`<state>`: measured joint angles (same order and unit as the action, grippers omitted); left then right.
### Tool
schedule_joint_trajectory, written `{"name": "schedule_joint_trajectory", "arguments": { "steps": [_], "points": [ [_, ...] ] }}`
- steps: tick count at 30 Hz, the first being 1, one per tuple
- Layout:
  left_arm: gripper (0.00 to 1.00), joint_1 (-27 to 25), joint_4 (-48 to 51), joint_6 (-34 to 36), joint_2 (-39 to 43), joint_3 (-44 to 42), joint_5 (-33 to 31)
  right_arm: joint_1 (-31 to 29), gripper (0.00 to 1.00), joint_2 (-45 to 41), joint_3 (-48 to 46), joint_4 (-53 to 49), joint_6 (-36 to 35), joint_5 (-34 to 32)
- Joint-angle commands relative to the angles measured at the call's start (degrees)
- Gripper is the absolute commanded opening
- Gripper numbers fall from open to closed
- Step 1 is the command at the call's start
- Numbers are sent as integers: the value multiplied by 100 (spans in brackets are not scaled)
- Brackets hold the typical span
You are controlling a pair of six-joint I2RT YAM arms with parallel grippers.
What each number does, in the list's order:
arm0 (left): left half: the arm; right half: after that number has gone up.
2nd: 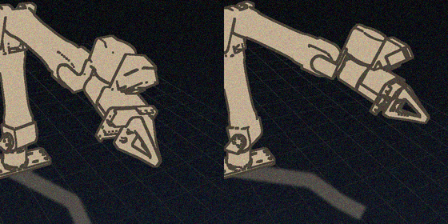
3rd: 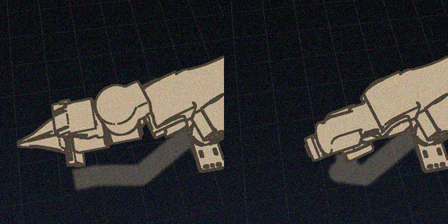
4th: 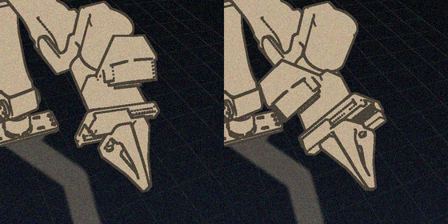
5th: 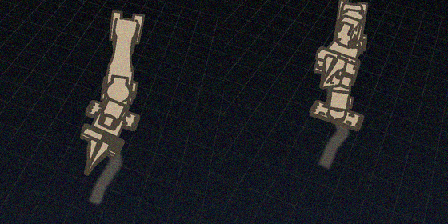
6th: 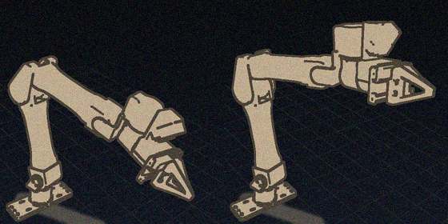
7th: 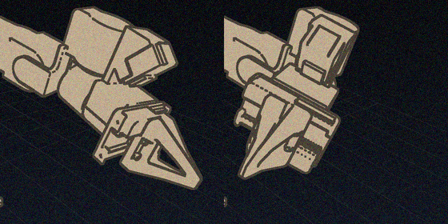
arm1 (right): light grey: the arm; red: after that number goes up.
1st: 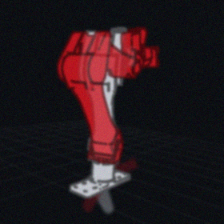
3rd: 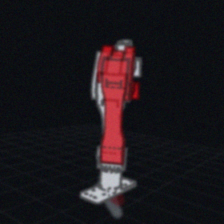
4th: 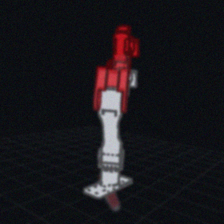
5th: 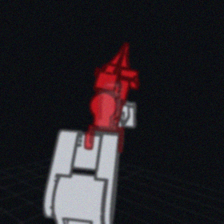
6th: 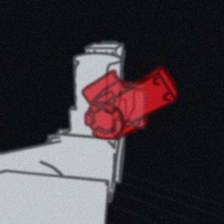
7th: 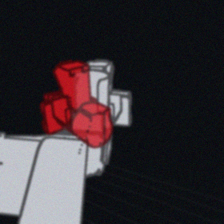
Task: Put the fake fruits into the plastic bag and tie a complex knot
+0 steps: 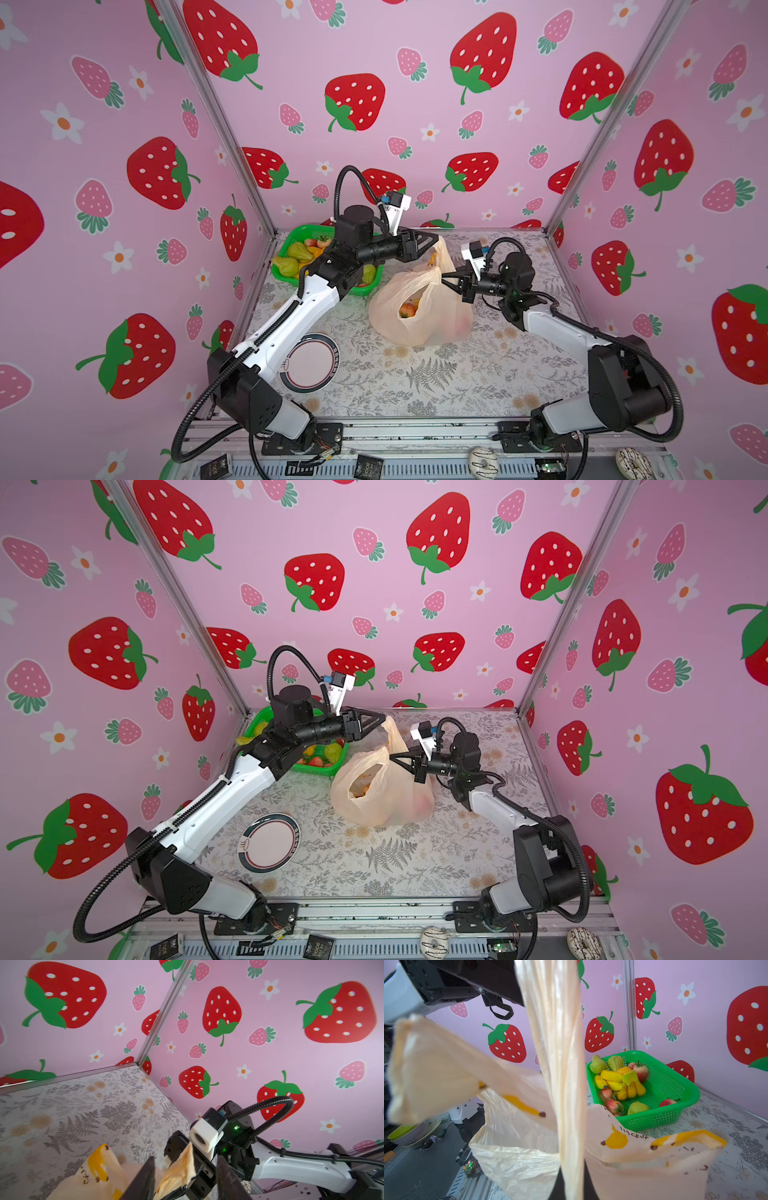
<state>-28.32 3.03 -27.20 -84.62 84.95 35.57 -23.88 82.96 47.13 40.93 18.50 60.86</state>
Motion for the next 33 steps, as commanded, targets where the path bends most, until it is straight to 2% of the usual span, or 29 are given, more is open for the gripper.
{"name": "schedule_joint_trajectory", "arguments": {
  "steps": [1,5,7,8,12,15,20,24,29,33],
  "points": [
    [58,485,-174,655,477,-188,396,50,0,-254,-73,15,84,-72],
    [66,1003,-217,1246,668,-536,1549,92,0,-273,-8,-196,56,-152],
    [70,1134,-9,1845,750,-768,2047,127,0,-289,60,-304,72,-201],
    [71,1152,347,2377,792,-840,2190,137,0,-287,104,-385,82,-230],
    [78,1170,1526,4045,864,-948,2306,147,0,-311,251,-663,-26,-289],
    [78,1187,1969,4633,787,-889,2329,147,0,-286,321,-674,-18,-353],
    [78,1196,2447,5146,493,-674,2416,138,0,-51,600,-562,195,-358],
    [78,1202,2519,5301,207,-496,2293,99,0,163,813,-410,338,-301],
    [71,1224,2847,5374,-237,-25,2305,60,0,341,988,-410,296,-271],
    [63,1225,2374,4801,-311,-42,2290,56,0,453,1093,-568,192,-419]
  ]
}}
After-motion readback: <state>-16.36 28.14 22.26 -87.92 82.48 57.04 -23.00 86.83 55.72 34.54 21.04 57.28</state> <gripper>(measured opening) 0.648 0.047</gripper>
